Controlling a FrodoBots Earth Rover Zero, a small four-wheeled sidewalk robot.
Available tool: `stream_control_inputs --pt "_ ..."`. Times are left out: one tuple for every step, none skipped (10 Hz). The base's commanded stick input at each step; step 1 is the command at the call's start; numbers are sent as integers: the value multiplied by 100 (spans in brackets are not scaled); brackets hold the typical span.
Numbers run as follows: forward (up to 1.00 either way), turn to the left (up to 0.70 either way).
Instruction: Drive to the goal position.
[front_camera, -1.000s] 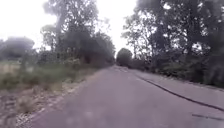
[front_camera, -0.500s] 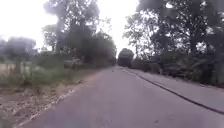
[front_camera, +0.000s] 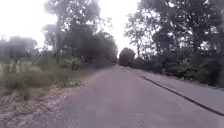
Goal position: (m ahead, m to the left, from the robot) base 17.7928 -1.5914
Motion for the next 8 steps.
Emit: stream_control_inputs --pt "85 0" --pt "85 0" --pt "85 0" --pt "85 0" --pt "85 0" --pt "85 0" --pt "85 0" --pt "85 0"
